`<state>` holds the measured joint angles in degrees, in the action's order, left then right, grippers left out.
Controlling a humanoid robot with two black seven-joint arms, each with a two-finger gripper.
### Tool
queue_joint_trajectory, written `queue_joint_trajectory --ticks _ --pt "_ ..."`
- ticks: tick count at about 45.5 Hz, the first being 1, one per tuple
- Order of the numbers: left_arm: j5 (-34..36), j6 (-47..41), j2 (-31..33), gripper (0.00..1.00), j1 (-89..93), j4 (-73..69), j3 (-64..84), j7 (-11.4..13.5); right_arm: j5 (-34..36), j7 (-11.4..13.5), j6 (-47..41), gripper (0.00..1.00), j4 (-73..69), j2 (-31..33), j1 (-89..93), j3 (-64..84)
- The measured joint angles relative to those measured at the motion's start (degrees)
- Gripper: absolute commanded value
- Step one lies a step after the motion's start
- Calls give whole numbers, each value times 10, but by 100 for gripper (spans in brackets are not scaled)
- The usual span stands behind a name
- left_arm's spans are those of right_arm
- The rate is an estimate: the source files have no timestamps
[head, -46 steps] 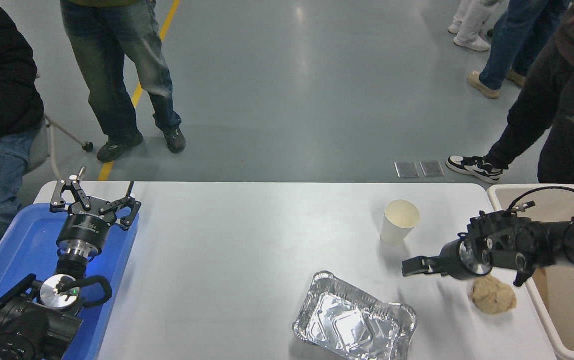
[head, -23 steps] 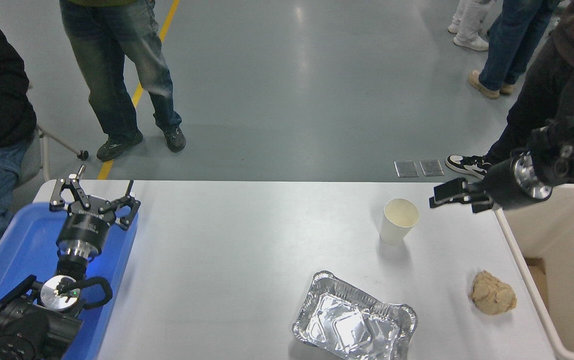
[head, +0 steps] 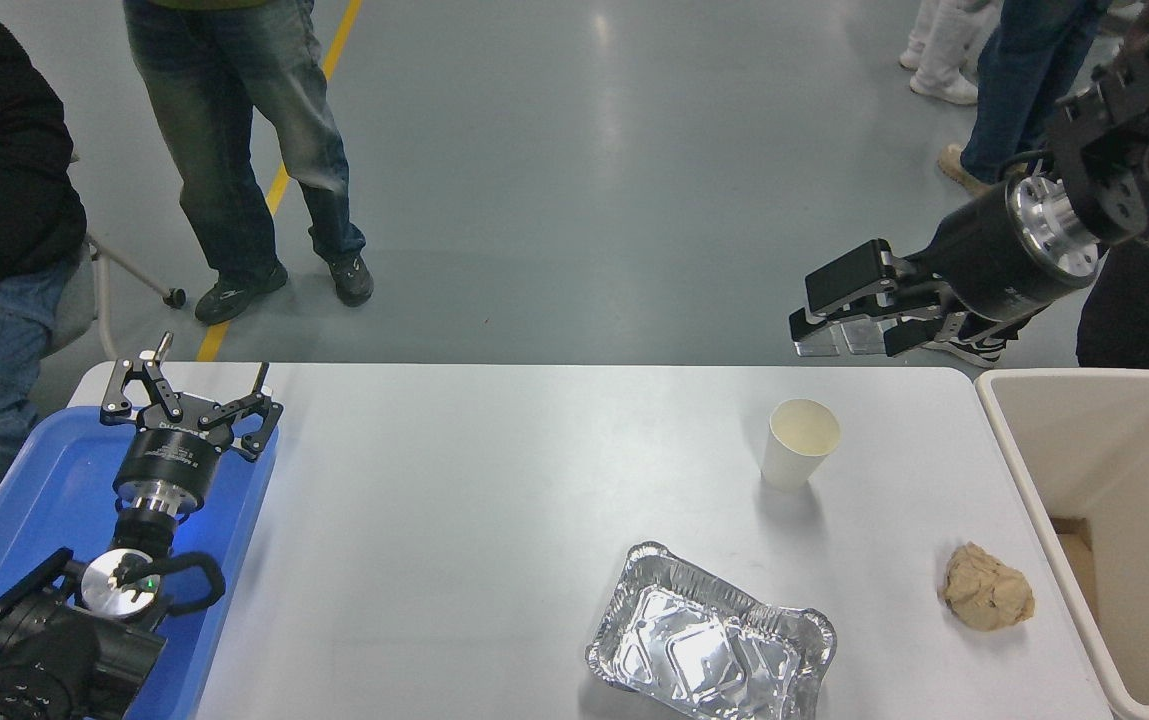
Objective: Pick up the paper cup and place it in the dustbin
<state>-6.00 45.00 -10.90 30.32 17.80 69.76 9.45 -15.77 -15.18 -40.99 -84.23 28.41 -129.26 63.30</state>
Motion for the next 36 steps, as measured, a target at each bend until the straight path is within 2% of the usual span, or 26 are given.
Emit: queue_joint_trajectory --ticks 10,19,29,36 --pt "0 0 0 99 0 0 0 1 2 -1 -25 100 -26 17 -10 11" --pt "-1 0 0 99 0 0 0 1 -20 0 -2 100 -15 11 29 12" --pt "0 0 0 99 0 -1 0 1 -41 4 81 100 86 -35 134 10" --pt "0 0 0 99 0 0 0 1 -52 6 156 100 215 -83 261 6"
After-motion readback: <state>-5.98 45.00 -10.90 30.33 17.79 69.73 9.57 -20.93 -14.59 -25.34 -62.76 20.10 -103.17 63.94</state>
